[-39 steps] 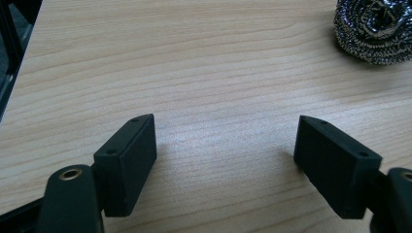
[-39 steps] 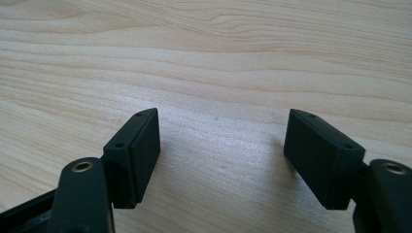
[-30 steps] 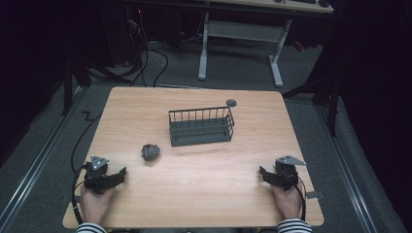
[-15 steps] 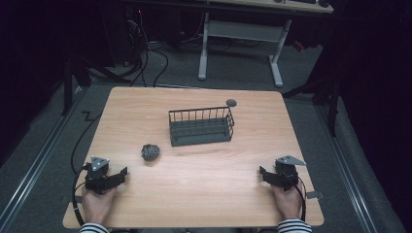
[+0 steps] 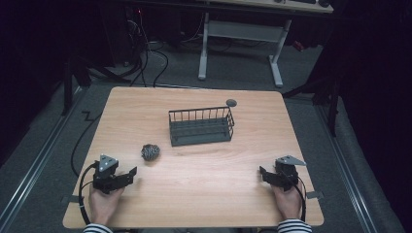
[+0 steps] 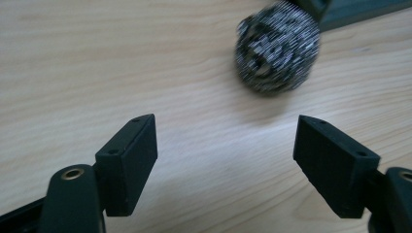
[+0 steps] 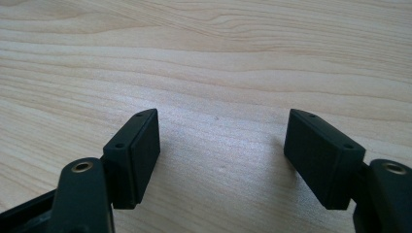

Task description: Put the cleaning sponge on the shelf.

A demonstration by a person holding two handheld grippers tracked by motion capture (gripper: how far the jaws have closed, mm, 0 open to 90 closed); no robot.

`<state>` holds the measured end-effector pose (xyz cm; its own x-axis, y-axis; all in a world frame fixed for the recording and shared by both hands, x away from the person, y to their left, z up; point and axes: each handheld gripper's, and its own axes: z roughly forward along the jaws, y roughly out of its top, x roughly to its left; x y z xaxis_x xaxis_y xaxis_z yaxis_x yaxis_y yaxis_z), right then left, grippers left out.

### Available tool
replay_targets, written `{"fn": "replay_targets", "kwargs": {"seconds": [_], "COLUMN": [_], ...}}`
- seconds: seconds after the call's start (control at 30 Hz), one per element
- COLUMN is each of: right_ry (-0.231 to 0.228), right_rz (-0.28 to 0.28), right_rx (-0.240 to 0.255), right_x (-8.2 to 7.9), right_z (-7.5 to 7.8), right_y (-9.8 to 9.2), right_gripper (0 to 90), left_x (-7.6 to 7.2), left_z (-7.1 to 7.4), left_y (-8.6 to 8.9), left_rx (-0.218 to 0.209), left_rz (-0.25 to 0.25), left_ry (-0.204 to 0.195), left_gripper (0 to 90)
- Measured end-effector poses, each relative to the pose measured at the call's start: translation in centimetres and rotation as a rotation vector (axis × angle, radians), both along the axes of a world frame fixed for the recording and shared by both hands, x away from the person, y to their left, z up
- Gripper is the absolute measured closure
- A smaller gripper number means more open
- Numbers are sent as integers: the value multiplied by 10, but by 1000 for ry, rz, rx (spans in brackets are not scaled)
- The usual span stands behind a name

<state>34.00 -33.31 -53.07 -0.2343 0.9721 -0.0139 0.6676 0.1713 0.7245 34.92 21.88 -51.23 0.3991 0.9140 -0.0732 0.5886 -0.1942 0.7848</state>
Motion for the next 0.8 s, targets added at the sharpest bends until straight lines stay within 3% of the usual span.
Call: {"fn": "replay_targets", "kwargs": {"seconds": [0.17, 0.3, 0.37, 0.53, 0.63, 0.67, 0.77, 0.8], "right_ry": [0, 0, 1, 0, 0, 2, 2, 2], "right_rz": [0, 1, 1, 2, 2, 2, 2, 2], "right_rx": [0, 1, 0, 1, 1, 0, 0, 0], "right_x": [0, 0, 0, 0, 0, 0, 0, 0], "right_z": [0, 0, 0, 0, 0, 0, 0, 0], "right_y": [0, 0, 0, 0, 0, 0, 0, 0], "right_gripper": [289, 289, 289, 287, 287, 287, 287, 287], "left_x": [4, 16, 18, 39, 47, 57, 65, 73], "left_z": [15, 40, 43, 65, 71, 76, 79, 82], "left_y": [-15, -38, -41, -66, -74, -81, -86, -92], "left_rx": [-10, -18, -20, -32, -31, -28, -27, -30], "left_rz": [-41, -79, -86, -124, -135, -136, -138, -136], "left_ry": [-15, -15, -15, -1, 5, 14, 23, 29], "left_gripper": [242, 248, 253, 264, 272, 273, 279, 286]}}
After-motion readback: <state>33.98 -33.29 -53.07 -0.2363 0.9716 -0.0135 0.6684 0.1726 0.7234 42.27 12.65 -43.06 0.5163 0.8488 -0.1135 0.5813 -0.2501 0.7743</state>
